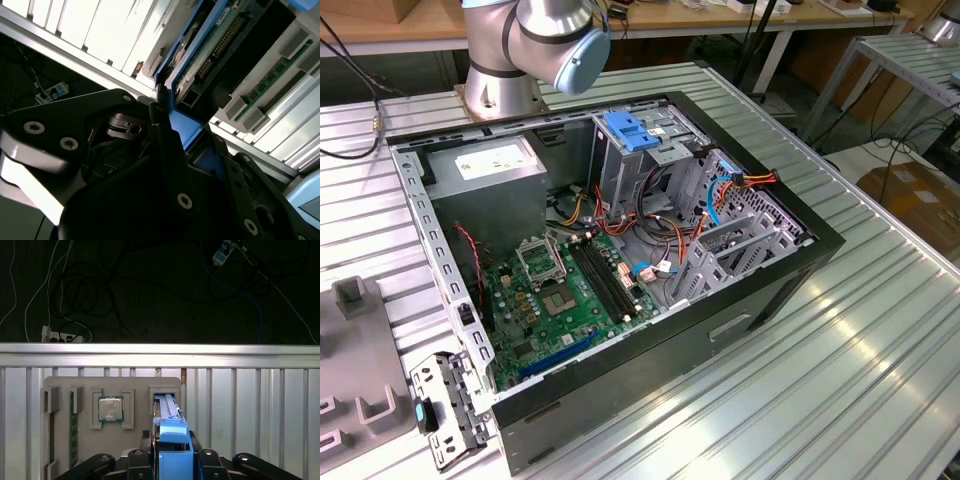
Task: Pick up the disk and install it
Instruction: 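Pick up the disk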
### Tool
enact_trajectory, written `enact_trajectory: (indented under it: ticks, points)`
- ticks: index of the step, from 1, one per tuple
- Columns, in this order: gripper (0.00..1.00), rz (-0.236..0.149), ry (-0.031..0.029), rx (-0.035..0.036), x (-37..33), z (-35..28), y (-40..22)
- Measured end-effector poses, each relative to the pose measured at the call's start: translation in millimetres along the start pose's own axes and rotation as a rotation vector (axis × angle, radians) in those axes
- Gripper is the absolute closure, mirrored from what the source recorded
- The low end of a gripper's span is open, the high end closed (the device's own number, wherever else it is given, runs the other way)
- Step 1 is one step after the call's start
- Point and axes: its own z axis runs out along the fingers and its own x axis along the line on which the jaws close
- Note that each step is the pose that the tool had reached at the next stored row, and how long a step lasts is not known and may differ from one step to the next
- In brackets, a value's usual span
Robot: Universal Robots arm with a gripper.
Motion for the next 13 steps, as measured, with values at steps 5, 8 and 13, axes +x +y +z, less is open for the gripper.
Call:
enact_trajectory:
  ticks: [5, 8, 13]
  points:
    - [0.63, 0.000, 0.0003, -0.0002, 0.0, -1.1, 0.1]
    - [0.63, 0.000, 0.0002, -0.0001, 0.0, -4.2, 0.1]
    - [0.63, 0.000, 0.0002, 0.0003, -0.2, -27.8, 0.3]
